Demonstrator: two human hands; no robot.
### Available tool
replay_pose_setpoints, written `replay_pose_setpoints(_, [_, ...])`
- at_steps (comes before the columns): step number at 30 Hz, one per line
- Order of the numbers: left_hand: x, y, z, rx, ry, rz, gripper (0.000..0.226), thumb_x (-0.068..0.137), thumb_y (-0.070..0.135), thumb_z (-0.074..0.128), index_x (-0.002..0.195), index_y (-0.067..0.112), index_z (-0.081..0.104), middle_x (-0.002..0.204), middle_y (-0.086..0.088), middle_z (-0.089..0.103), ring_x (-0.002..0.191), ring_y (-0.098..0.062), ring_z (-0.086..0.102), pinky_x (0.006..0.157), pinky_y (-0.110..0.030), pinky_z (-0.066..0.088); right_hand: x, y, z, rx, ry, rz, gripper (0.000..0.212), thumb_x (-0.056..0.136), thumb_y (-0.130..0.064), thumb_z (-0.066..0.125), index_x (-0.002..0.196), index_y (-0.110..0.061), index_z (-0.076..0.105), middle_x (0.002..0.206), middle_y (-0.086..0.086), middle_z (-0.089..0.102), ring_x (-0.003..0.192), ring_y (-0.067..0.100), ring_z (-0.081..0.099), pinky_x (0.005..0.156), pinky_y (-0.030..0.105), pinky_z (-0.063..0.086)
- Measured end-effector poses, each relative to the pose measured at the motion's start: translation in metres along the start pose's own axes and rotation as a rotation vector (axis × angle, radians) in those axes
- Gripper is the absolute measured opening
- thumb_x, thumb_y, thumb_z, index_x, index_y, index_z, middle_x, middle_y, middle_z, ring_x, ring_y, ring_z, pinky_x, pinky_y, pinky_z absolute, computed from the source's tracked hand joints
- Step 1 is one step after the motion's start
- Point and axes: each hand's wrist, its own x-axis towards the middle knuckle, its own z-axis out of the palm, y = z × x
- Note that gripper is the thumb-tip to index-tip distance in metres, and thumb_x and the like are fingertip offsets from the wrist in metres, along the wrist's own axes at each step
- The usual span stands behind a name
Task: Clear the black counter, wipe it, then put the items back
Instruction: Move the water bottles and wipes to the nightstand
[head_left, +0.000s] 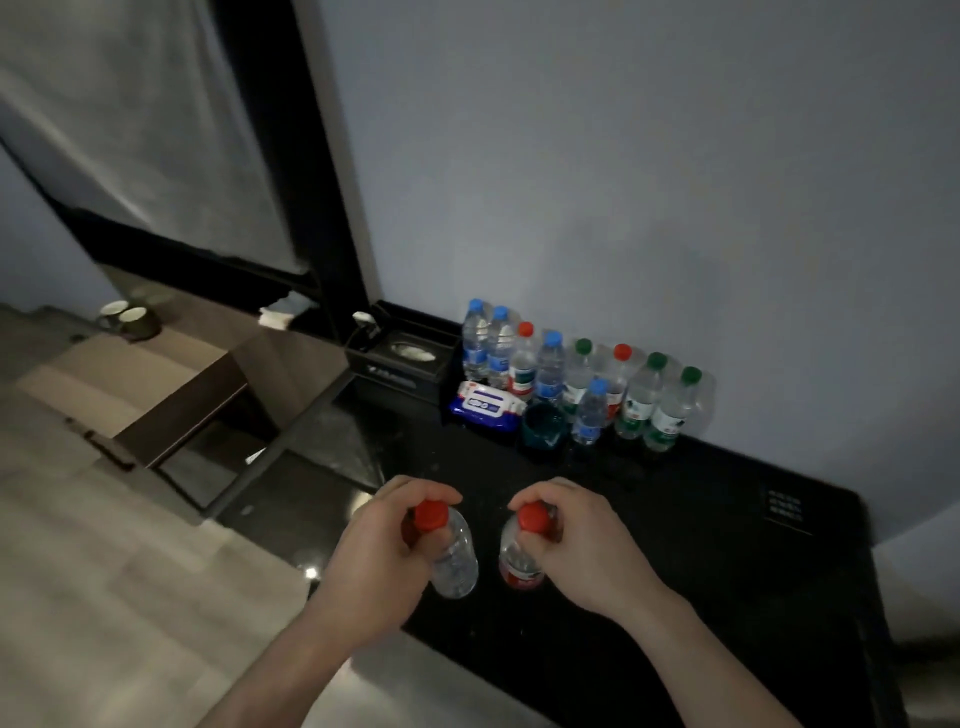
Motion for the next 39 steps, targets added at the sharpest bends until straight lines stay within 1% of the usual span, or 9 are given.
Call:
replay_pose_setpoints(4, [-0.043, -0.042, -0.061, 0.021, 0.064, -0.019, 0.042, 0.091, 0.011, 0.074, 0.107, 0.048, 0.067, 0.111, 0.028, 0.06, 0.097, 0.0, 0.064, 0.082, -0.023, 0.053, 0.0, -0.057, 0.058, -0.002, -0.02, -0.033, 0.032, 0.089, -0.028, 0.074, 0.111, -0.05, 0.064, 0.113, -0.03, 0.057, 0.105, -0.002, 0.058, 0.097, 0.031, 0.053])
replay_pose_setpoints(7, [-0.071, -0.069, -0.102, 0.061, 0.103, -0.05, 0.039, 0.093, 0.013, 0.072, 0.11, 0.048, 0.066, 0.111, 0.028, 0.059, 0.099, 0.003, 0.062, 0.08, -0.017, 0.051, 0.0, -0.098, 0.098, 0.011, -0.055, -0.084, 0.031, 0.089, -0.028, 0.074, 0.11, -0.05, 0.064, 0.112, -0.03, 0.058, 0.103, -0.005, 0.058, 0.093, 0.024, 0.051])
replay_pose_setpoints(10, [-0.092, -0.094, -0.136, 0.039, 0.172, -0.089, 0.038, 0.092, 0.011, 0.072, 0.109, 0.045, 0.068, 0.109, 0.026, 0.06, 0.088, 0.0, 0.062, 0.074, -0.019, 0.05, 0.006, -0.134, 0.128, 0.03, -0.118, -0.126, 0.031, 0.089, -0.029, 0.073, 0.11, -0.049, 0.064, 0.114, -0.03, 0.058, 0.103, -0.007, 0.058, 0.088, 0.019, 0.048])
replay_pose_setpoints(16, [-0.103, -0.139, -0.195, -0.053, 0.299, -0.2, 0.037, 0.091, 0.011, 0.075, 0.104, 0.045, 0.069, 0.108, 0.023, 0.062, 0.081, -0.009, 0.065, 0.074, -0.026, 0.055, 0.045, -0.195, 0.174, 0.041, -0.251, -0.177, 0.03, 0.09, -0.028, 0.073, 0.111, -0.048, 0.064, 0.111, -0.029, 0.06, 0.104, -0.003, 0.059, 0.093, 0.024, 0.054])
replay_pose_setpoints(20, [-0.088, -0.173, -0.232, -0.078, 0.352, -0.229, 0.034, 0.092, 0.011, 0.074, 0.105, 0.042, 0.07, 0.106, 0.024, 0.062, 0.084, -0.008, 0.066, 0.073, -0.018, 0.052, 0.091, -0.231, 0.209, 0.04, -0.301, -0.233, 0.026, 0.09, -0.028, 0.074, 0.11, -0.044, 0.065, 0.107, -0.024, 0.062, 0.097, -0.002, 0.063, 0.087, 0.021, 0.056])
replay_pose_setpoints(22, [-0.076, -0.186, -0.248, -0.055, 0.364, -0.244, 0.032, 0.093, 0.013, 0.074, 0.105, 0.042, 0.07, 0.108, 0.023, 0.062, 0.087, -0.006, 0.066, 0.074, -0.018, 0.052, 0.114, -0.245, 0.223, 0.051, -0.315, -0.257, 0.026, 0.09, -0.029, 0.075, 0.109, -0.044, 0.065, 0.11, -0.025, 0.062, 0.098, -0.003, 0.063, 0.088, 0.023, 0.057])
replay_pose_setpoints(29, [-0.006, -0.24, -0.313, -0.008, 0.391, -0.322, 0.035, 0.092, 0.015, 0.075, 0.104, 0.048, 0.068, 0.108, 0.022, 0.062, 0.08, -0.011, 0.067, 0.073, -0.033, 0.059, 0.214, -0.288, 0.262, 0.092, -0.361, -0.261, 0.028, 0.091, -0.025, 0.077, 0.111, -0.041, 0.066, 0.115, -0.027, 0.06, 0.107, -0.001, 0.062, 0.094, 0.027, 0.059])
replay_pose_setpoints(36, [0.049, -0.276, -0.375, -0.006, 0.492, -0.328, 0.032, 0.091, 0.017, 0.075, 0.103, 0.045, 0.068, 0.109, 0.02, 0.064, 0.082, -0.011, 0.066, 0.071, -0.029, 0.057, 0.31, -0.342, 0.292, 0.045, -0.418, -0.292, 0.026, 0.088, -0.03, 0.079, 0.109, -0.04, 0.067, 0.115, -0.024, 0.06, 0.103, 0.004, 0.063, 0.085, 0.019, 0.056])
replay_pose_setpoints(39, [0.07, -0.293, -0.4, 0.004, 0.525, -0.326, 0.031, 0.091, 0.018, 0.075, 0.104, 0.045, 0.069, 0.108, 0.02, 0.064, 0.082, -0.01, 0.067, 0.07, -0.026, 0.055, 0.341, -0.362, 0.306, 0.029, -0.411, -0.323, 0.025, 0.086, -0.031, 0.079, 0.108, -0.038, 0.067, 0.115, -0.023, 0.061, 0.107, 0.002, 0.061, 0.09, 0.02, 0.054])
